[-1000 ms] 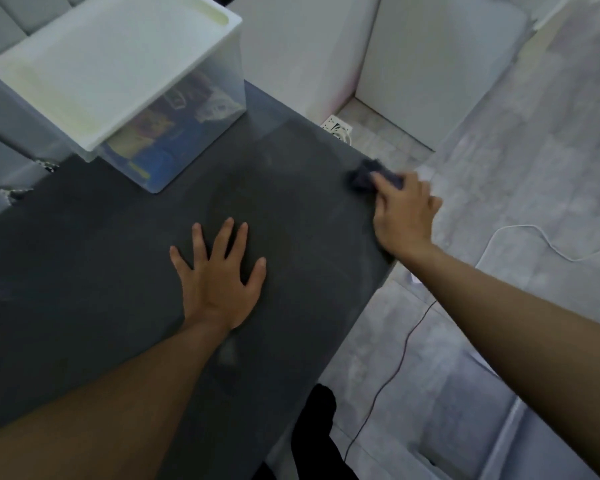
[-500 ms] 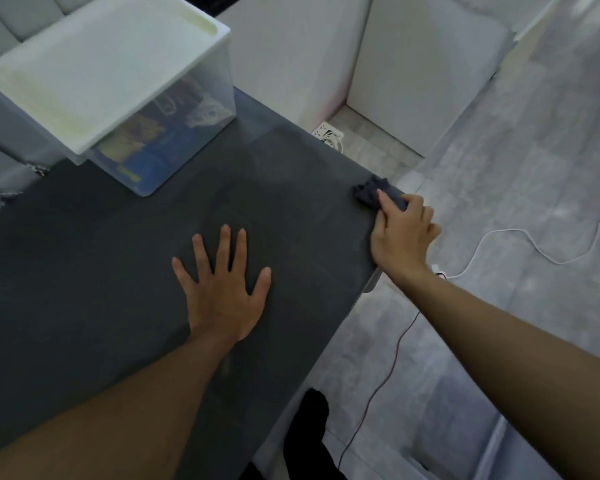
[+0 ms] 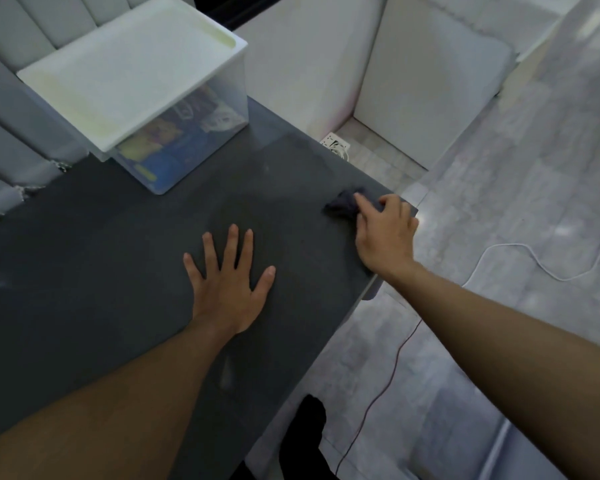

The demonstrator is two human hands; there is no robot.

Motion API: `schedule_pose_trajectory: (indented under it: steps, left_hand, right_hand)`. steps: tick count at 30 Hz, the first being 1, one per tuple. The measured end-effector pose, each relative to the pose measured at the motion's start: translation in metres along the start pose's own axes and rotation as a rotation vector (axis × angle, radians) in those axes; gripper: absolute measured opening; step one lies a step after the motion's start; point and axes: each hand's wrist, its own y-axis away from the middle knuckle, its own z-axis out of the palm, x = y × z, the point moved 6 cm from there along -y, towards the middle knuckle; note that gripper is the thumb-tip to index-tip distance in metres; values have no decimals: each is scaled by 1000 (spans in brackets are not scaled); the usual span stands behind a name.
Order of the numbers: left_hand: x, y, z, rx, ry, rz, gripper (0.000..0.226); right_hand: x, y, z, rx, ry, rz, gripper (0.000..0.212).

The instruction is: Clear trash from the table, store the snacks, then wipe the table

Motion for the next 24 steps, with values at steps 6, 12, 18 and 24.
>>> schedule_pose_trajectory:
  steps: [6, 12, 18, 24]
  left_hand:
    - [-1, -1, 0, -87, -5, 3, 80]
    - [5, -2, -31, -186, -31, 28, 81]
    - [9, 16, -106, -44, -74, 98, 75]
    - [-13, 41, -206, 124, -91, 112, 74]
  right_hand:
    - [5, -2, 5, -84, 53, 22, 47]
    - [-3, 0, -13, -246, 124, 11, 59]
    - [-39, 12, -72, -237, 85, -61, 64]
    - [-105, 22, -158, -142, -3, -133, 68]
